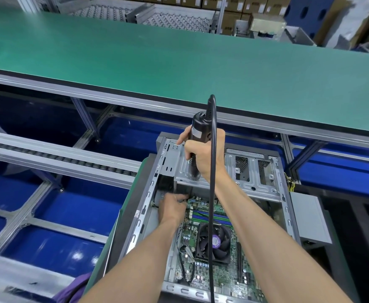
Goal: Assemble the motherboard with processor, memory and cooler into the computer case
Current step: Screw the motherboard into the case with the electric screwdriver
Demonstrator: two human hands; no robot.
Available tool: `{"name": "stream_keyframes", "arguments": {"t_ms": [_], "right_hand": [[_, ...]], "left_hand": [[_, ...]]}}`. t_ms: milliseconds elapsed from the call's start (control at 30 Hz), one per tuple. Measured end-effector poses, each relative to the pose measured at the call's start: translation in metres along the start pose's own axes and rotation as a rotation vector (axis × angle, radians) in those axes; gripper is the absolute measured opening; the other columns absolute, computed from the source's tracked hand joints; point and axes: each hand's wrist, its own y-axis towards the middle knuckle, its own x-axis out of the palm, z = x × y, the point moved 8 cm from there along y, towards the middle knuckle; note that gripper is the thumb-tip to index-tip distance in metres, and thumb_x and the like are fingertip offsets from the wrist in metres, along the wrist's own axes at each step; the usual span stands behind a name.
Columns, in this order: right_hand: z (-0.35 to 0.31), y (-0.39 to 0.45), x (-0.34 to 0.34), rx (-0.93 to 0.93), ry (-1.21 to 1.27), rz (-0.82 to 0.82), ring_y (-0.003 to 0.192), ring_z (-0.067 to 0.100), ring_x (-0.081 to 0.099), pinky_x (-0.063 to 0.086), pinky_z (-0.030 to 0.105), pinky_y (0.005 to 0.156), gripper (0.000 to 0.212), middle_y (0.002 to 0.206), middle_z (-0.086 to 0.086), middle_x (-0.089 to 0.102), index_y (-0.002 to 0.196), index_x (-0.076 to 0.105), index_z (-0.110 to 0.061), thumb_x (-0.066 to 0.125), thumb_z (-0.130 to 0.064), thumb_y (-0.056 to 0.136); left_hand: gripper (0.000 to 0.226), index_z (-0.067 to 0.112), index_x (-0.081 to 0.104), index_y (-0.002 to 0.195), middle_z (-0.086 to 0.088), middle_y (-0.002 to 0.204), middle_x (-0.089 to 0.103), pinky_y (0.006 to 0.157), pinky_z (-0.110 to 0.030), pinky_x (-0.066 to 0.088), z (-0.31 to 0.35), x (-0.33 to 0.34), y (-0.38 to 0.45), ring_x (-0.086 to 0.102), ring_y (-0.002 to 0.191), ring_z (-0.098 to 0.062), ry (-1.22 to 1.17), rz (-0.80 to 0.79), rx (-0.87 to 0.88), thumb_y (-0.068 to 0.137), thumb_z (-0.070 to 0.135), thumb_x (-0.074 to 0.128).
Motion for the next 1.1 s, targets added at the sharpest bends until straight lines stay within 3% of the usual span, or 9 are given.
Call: {"name": "stream_keyframes", "arguments": {"t_ms": [167,267,367,533,700,767,867,1000,1100], "right_hand": [[0.004,0.0,0.0,0.017,-0.03,0.011,0.054,0.021,0.055,0.048,0.036,0.059,0.012,0.065,0.018,0.065,0.056,0.064,-0.014,0.06,-0.004,0.062],[0.003,-0.002,-0.001,0.007,-0.015,0.009,0.055,0.025,0.057,0.051,0.036,0.057,0.02,0.067,0.019,0.066,0.059,0.066,-0.019,0.061,-0.001,0.063],[0.005,-0.002,0.0,0.017,-0.042,0.007,0.055,0.021,0.056,0.047,0.033,0.059,0.014,0.067,0.019,0.066,0.058,0.065,-0.016,0.061,-0.004,0.062],[0.005,-0.002,-0.002,0.015,-0.026,0.02,0.06,0.027,0.06,0.051,0.04,0.062,0.021,0.067,0.016,0.067,0.057,0.067,-0.025,0.061,-0.004,0.06],[0.008,-0.002,-0.001,0.027,-0.035,0.016,0.051,0.028,0.053,0.047,0.036,0.051,0.004,0.061,0.023,0.06,0.058,0.062,-0.003,0.06,-0.006,0.061],[0.008,-0.003,-0.001,0.024,-0.001,0.016,0.051,0.028,0.056,0.048,0.033,0.05,0.004,0.061,0.023,0.06,0.059,0.063,-0.007,0.061,-0.004,0.061],[0.009,-0.003,-0.002,0.037,0.014,0.025,0.057,0.038,0.06,0.049,0.034,0.052,0.005,0.064,0.023,0.063,0.064,0.065,-0.007,0.062,-0.003,0.062],[0.011,-0.001,-0.002,0.041,-0.05,0.014,0.056,0.033,0.054,0.049,0.04,0.055,0.005,0.064,0.023,0.062,0.061,0.063,-0.002,0.062,-0.006,0.062],[0.008,-0.001,-0.001,0.049,-0.01,0.002,0.054,0.027,0.057,0.049,0.032,0.054,0.004,0.066,0.023,0.063,0.064,0.065,-0.009,0.062,-0.006,0.064]], "left_hand": [[0.029,0.025,0.075,0.112,0.004,0.109,0.075,0.039,-0.01,0.043,-0.001,-0.002,-0.001,0.056,0.053,-0.003,-0.079,0.006,-0.046,0.093,0.006,0.063],[0.029,0.025,0.075,0.111,0.005,0.107,0.075,0.037,-0.009,0.04,0.0,-0.002,-0.001,0.058,0.054,-0.003,-0.117,0.005,-0.064,0.092,0.006,0.063],[0.026,0.026,0.075,0.11,0.004,0.105,0.076,0.036,-0.008,0.039,-0.001,-0.002,-0.002,0.058,0.053,-0.003,-0.134,0.013,-0.069,0.092,0.009,0.067],[0.028,0.025,0.076,0.11,0.004,0.108,0.075,0.054,-0.017,0.05,-0.001,-0.001,-0.003,0.064,0.067,-0.004,-0.192,0.012,-0.077,0.093,0.007,0.064],[0.028,0.025,0.076,0.109,0.005,0.107,0.076,0.047,-0.013,0.045,0.0,-0.001,-0.003,0.062,0.064,-0.002,-0.281,0.026,-0.105,0.092,0.006,0.065],[0.029,0.025,0.076,0.109,0.005,0.108,0.075,0.04,-0.009,0.04,0.001,-0.002,-0.004,0.06,0.06,0.0,-0.272,0.037,-0.106,0.092,0.004,0.064],[0.028,0.024,0.076,0.108,0.003,0.106,0.076,0.044,-0.012,0.042,0.001,-0.003,-0.004,0.063,0.062,-0.003,-0.232,0.039,-0.102,0.092,0.005,0.064],[0.026,0.022,0.076,0.107,0.001,0.106,0.076,0.044,-0.016,0.045,0.001,-0.004,-0.005,0.062,0.06,-0.006,-0.142,0.047,-0.084,0.093,0.004,0.064],[0.026,0.021,0.074,0.111,0.0,0.109,0.074,0.04,-0.011,0.045,0.004,-0.003,-0.007,0.058,0.055,-0.005,-0.071,0.04,-0.062,0.094,0.005,0.063]]}}
